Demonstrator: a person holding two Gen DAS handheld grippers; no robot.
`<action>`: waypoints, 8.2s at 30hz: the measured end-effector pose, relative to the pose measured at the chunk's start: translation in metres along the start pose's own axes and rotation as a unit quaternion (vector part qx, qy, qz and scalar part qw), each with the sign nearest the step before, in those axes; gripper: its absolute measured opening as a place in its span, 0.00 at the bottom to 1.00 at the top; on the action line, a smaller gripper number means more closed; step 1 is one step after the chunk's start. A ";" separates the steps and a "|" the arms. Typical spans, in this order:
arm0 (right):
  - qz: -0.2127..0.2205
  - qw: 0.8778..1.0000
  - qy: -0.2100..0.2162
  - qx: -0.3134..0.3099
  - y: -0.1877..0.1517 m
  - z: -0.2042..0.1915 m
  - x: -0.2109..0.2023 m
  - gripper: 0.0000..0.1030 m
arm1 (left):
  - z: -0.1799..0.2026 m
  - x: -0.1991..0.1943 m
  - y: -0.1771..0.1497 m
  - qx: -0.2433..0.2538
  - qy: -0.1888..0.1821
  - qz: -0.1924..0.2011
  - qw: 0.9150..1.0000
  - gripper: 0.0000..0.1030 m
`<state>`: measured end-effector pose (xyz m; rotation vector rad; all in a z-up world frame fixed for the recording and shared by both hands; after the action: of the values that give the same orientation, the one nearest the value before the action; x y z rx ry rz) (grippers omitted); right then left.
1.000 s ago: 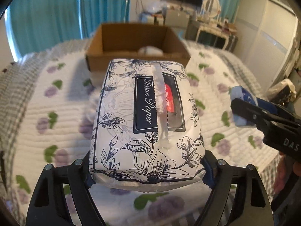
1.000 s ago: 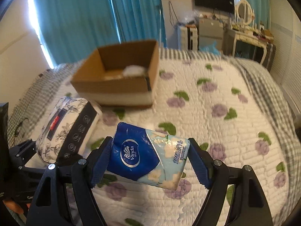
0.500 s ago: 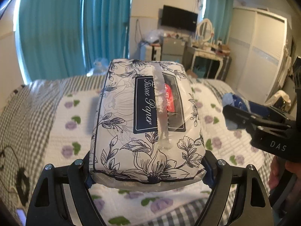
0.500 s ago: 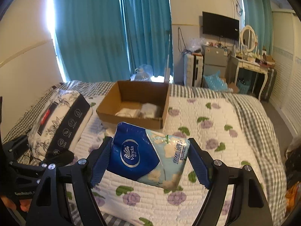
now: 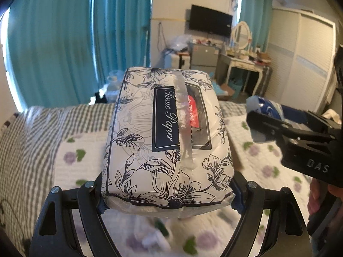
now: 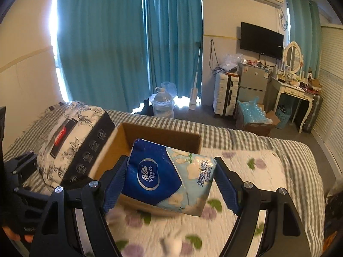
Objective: Organize soft objects
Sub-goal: 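Carry the tissue pack and tissue box into the box and open both grippers, then grasp the small white cloth with the right gripper while the left grasps the green-banded towel, then carry the white cloth and rolled towel into the box and release both, then grasp the small white item with the right gripper while the left grasps the cream lace cloth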
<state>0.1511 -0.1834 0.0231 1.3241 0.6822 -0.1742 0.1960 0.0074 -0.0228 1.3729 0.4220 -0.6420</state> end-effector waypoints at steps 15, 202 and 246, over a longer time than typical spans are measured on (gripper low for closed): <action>-0.031 0.999 -0.044 -0.002 0.035 0.010 0.129 0.92 | -0.002 0.057 0.003 0.031 -0.014 -0.004 0.999 0.89; -0.133 0.991 0.025 -0.018 -0.103 -0.116 0.049 1.00 | -0.117 -0.029 -0.135 0.003 0.100 -0.043 0.994 1.00; -0.151 0.988 0.017 0.036 -0.164 -0.026 0.080 0.30 | -0.032 0.086 -0.139 0.004 0.075 -0.118 0.990 0.99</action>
<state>0.1248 -0.1815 -0.1594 1.2893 0.9114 -0.4244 0.1749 0.0137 -0.1883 1.3951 0.7120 -0.7359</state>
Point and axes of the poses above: each gripper's, at about its wrist camera, not at the fingertips, and x roughly the way its jaws point, z to its right, y to its top, the point moved 1 cm from there along x, roughly the way its jaws point, and after that the axes turned 8 degrees about -x, right-handed, at the moved point
